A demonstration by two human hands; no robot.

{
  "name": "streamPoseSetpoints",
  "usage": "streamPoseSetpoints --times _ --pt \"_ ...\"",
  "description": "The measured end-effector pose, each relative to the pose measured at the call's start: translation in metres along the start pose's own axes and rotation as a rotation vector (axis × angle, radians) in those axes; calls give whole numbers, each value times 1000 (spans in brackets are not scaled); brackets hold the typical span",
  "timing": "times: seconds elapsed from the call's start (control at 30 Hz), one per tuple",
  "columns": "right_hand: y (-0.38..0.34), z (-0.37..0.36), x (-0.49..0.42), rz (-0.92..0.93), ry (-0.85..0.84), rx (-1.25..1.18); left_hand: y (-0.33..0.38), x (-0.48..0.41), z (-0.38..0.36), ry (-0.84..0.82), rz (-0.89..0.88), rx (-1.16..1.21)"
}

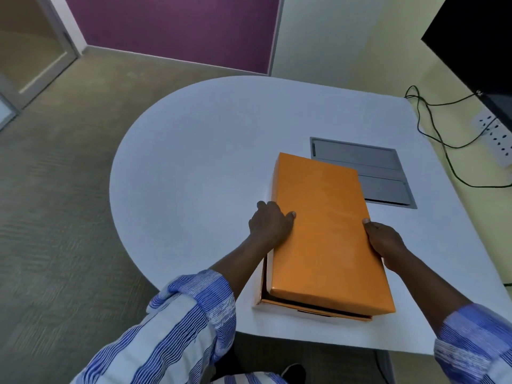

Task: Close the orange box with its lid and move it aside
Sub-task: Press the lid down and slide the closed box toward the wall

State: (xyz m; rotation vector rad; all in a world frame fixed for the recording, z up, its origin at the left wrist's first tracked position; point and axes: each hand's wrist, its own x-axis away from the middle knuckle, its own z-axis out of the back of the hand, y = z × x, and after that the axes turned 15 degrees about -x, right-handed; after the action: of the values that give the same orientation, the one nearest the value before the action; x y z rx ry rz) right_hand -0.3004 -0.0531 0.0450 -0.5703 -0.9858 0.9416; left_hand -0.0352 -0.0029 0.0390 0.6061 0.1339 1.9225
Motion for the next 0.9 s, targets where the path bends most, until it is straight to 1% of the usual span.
streamPoseSetpoints --times 0.13,0.23,0.37,0.57,0.67,0.73,0.83,0.9 --pt "-10 3 -9 12 -21 82 3 -2 2 -33 43 19" --pt "-15 1 -15 -15 -44 122 0 -6 5 -50 52 21" --pt "-19 0 -17 -118 -87 107 -4 -9 6 -94 51 3" --pt "-24 1 -14 -159 -130 73 -6 -6 5 -115 58 34" --pt "-29 10 -4 -208 -256 52 -13 3 7 -233 66 116" --pt "-28 17 6 -232 -354 105 -18 14 9 -339 100 154" --pt "-16 26 22 -245 -468 219 -24 36 8 -478 121 46" --pt "-5 31 31 -265 -528 241 -27 50 2 -524 98 -56"
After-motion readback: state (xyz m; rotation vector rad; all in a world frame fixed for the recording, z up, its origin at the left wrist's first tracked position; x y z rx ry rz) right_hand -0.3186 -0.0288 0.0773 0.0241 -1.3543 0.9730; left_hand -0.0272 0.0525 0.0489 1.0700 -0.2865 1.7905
